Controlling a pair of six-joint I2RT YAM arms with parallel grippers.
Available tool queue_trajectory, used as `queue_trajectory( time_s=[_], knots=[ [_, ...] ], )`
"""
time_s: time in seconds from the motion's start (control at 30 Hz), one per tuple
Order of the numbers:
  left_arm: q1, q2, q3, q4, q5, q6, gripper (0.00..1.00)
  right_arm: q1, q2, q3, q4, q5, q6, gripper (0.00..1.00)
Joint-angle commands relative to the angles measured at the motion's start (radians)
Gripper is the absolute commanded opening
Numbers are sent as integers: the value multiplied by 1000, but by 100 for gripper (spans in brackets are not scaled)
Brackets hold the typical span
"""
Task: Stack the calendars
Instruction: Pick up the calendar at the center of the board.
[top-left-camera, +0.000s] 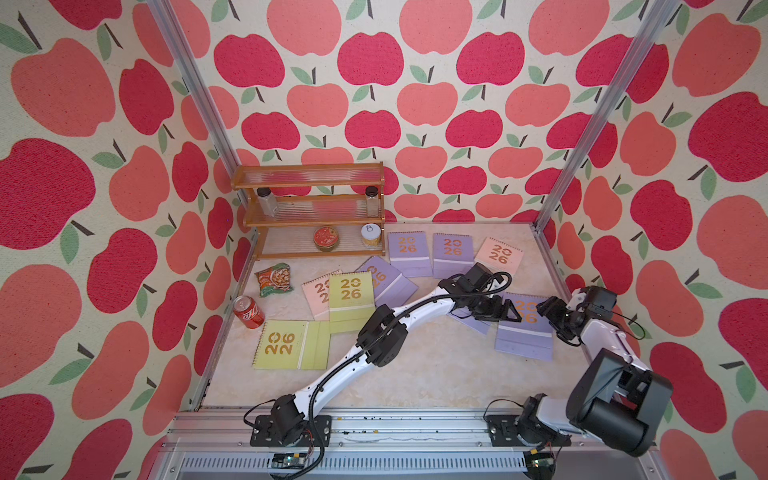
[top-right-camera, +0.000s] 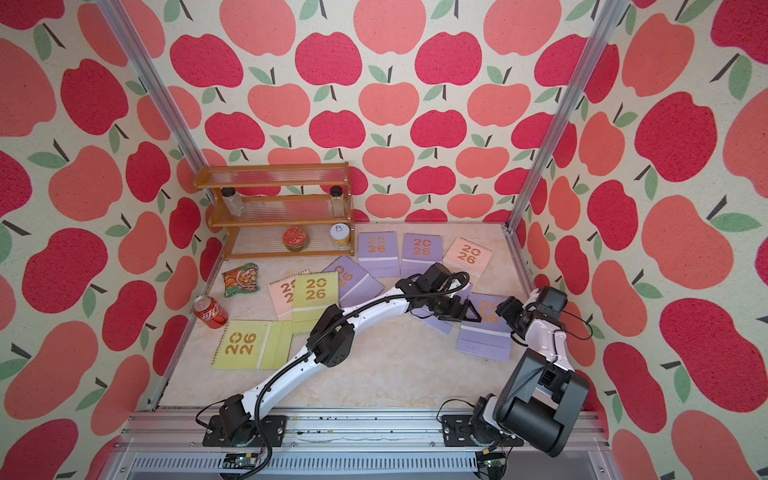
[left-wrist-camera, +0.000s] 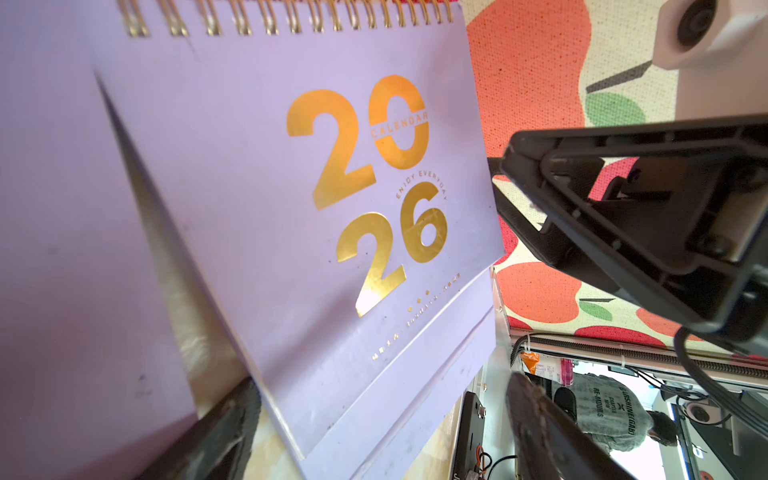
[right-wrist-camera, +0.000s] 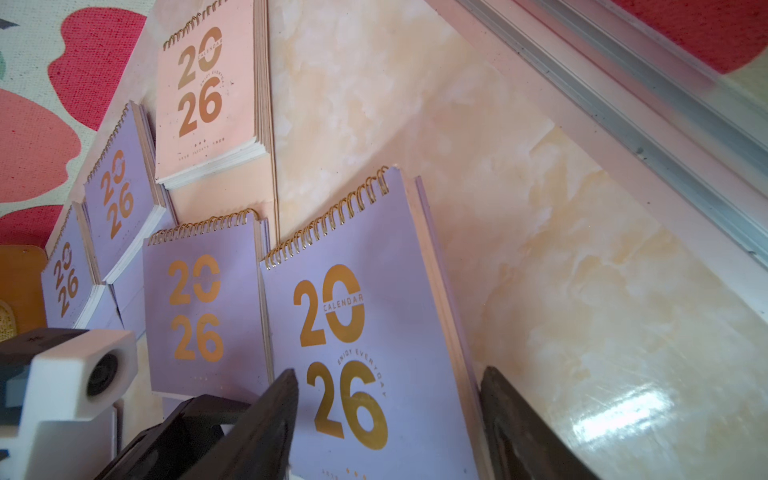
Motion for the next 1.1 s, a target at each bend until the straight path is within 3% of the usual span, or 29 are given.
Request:
queue_trajectory(
  time_s=[0.0,0.6,0.97,1.07],
  knots=[
    [-29,71,-3,25,45,-29,91,31,33,-2,-75,-215,5,69],
    [-26,80,-9,56,65,-58,91,31,-9,-1,-94,-321,-5,37],
    [-23,83,-14,65,73,-72,91,33,-10,-8,-111,-312,-28,32],
    [-20,81,-17,72,74,-76,91,33,-20,-7,-117,-298,-30,19]
  ],
)
